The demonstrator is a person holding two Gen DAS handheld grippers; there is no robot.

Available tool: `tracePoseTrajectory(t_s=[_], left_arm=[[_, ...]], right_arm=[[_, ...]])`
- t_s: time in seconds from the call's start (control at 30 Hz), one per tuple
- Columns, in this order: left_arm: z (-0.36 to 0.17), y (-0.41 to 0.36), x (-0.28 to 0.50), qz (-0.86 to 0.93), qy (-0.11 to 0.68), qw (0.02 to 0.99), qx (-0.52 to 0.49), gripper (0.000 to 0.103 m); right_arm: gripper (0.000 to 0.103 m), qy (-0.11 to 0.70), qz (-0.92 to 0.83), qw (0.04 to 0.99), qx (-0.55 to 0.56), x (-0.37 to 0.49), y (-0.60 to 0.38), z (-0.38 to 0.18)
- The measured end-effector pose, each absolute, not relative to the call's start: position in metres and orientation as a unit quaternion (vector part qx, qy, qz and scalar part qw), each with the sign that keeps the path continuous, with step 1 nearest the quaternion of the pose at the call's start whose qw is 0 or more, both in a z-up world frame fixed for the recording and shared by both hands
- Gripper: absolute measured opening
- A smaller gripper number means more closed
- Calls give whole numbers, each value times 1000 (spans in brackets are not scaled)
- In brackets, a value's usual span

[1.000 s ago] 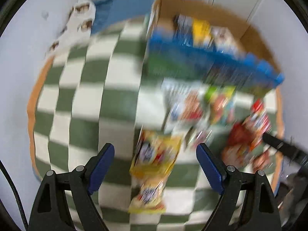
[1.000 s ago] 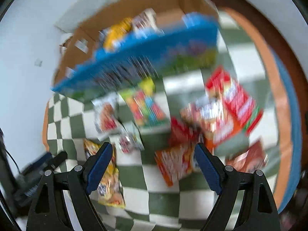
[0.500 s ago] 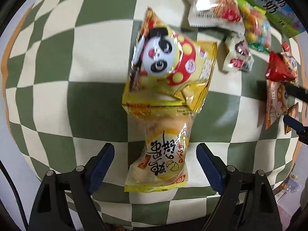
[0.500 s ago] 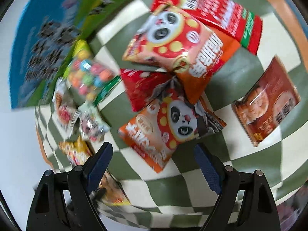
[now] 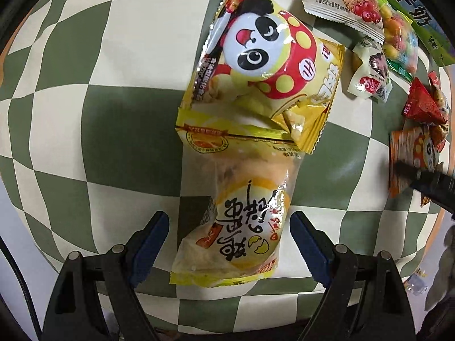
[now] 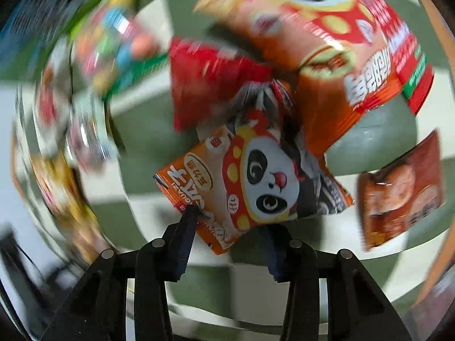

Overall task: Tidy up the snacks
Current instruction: 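Grasp the yellow egg-roll bag with the left tool while the right tool grasps the orange panda bag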

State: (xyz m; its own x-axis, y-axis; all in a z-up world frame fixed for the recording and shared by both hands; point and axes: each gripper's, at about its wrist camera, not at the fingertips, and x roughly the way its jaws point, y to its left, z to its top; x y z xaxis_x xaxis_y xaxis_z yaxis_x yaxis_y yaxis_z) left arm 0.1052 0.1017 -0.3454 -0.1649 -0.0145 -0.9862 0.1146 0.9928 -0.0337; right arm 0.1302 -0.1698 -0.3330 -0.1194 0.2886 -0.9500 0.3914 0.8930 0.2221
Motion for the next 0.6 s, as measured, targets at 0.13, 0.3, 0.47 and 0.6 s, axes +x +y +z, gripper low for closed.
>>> tracePoseTrajectory(t_s=[0.13,0.3,0.47,0.6], left_arm=[[-348,98,99,-55,761,646,29,87],[-352,87,100,-53,760,648,23,87],[-358,83,98,-50,764,643,15,87],[-361,82,99,-46,765,643,14,87]], right_arm=[[55,744,-18,617,256,115,-178,-323],[89,674,-77,615,403,106,-219,-313],[89,649,-165,566,481,119,-236,-340],[74,693,-169,579,394,138,-219,-347]])
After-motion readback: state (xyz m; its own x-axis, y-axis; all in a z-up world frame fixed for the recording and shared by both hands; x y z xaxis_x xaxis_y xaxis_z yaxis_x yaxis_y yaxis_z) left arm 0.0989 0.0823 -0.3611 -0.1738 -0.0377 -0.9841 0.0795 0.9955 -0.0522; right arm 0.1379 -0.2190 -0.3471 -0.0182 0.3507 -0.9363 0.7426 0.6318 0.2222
